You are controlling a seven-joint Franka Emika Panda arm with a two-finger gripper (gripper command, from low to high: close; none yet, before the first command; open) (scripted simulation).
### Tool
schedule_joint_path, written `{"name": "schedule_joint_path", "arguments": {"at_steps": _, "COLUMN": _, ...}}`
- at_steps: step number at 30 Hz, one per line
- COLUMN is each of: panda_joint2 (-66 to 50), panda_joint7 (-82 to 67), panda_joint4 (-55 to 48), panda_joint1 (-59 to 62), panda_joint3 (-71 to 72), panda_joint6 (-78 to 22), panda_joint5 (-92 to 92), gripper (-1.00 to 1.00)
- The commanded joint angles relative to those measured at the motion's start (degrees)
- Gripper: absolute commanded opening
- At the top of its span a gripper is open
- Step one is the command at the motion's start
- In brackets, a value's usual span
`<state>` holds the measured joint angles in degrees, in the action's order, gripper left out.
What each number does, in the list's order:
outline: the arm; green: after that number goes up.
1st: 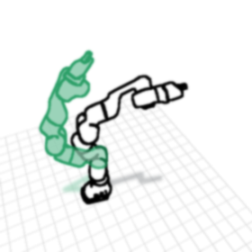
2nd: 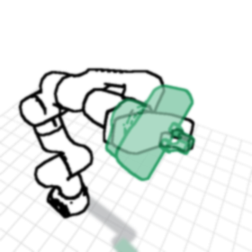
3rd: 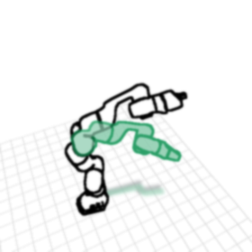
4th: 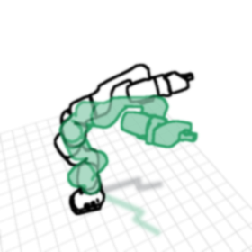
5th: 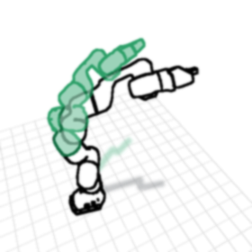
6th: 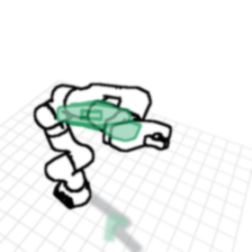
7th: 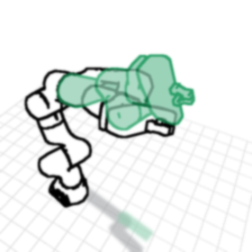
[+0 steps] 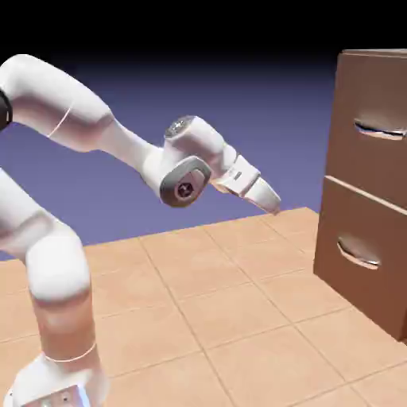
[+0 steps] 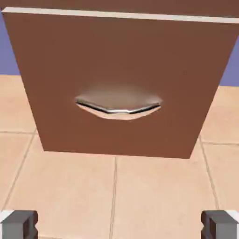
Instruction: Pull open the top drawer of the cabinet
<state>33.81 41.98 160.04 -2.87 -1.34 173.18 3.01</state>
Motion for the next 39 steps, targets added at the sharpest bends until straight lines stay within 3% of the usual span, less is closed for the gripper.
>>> {"name": "schedule_joint_path", "arguments": {"at_steps": 1, "panda_joint2": 0.95, "panda_joint7": -0.40, "panda_joint4": -0.80, "panda_joint1": -1.81, "panda_joint3": -1.11, "panda_joint6": -0.69, "panda_joint5": 2.50, "gripper": 0.00}}
{"name": "schedule_joint_path", "arguments": {"at_steps": 39, "panda_joint2": 37.14, "panda_joint7": -15.47, "panda_joint4": -30.98, "panda_joint1": -70.50, "panda_joint3": -43.24, "panda_joint6": -26.82, "panda_joint5": 97.18, "gripper": 0.00}}
